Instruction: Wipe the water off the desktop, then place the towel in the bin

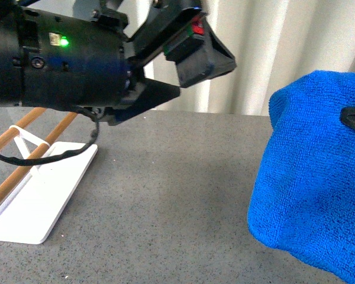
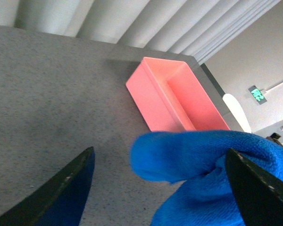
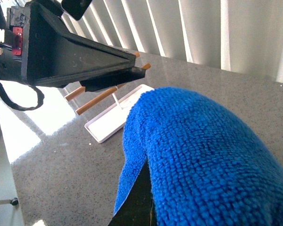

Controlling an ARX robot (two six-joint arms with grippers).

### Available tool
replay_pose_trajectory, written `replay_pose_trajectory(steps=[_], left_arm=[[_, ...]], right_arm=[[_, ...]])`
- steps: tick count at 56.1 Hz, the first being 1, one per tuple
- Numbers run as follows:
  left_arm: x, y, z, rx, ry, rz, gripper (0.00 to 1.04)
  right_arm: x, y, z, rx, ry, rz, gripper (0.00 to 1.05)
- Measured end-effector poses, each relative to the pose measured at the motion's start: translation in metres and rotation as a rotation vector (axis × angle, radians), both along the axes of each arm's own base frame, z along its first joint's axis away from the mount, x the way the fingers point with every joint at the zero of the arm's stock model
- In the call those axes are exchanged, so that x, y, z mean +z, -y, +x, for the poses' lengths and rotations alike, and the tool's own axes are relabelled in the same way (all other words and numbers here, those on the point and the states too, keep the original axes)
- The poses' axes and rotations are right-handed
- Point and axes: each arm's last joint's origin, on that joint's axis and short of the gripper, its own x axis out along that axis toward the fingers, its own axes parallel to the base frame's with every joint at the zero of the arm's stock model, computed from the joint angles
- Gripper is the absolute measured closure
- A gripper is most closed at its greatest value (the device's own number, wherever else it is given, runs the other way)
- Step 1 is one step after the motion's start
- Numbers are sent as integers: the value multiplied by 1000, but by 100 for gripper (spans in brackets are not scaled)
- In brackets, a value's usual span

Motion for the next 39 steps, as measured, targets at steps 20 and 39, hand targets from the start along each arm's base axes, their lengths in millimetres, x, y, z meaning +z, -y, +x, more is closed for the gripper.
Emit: replay_pose_trajectory(steps=[20,39], left_arm=[[-43,-106,4,194,-61,330,7],[-25,-186,-38,234,21,438,7]], right_arm=[[-8,9,2,-79,-40,-34,101],[-11,15,3,-106,-52,-48,101]])
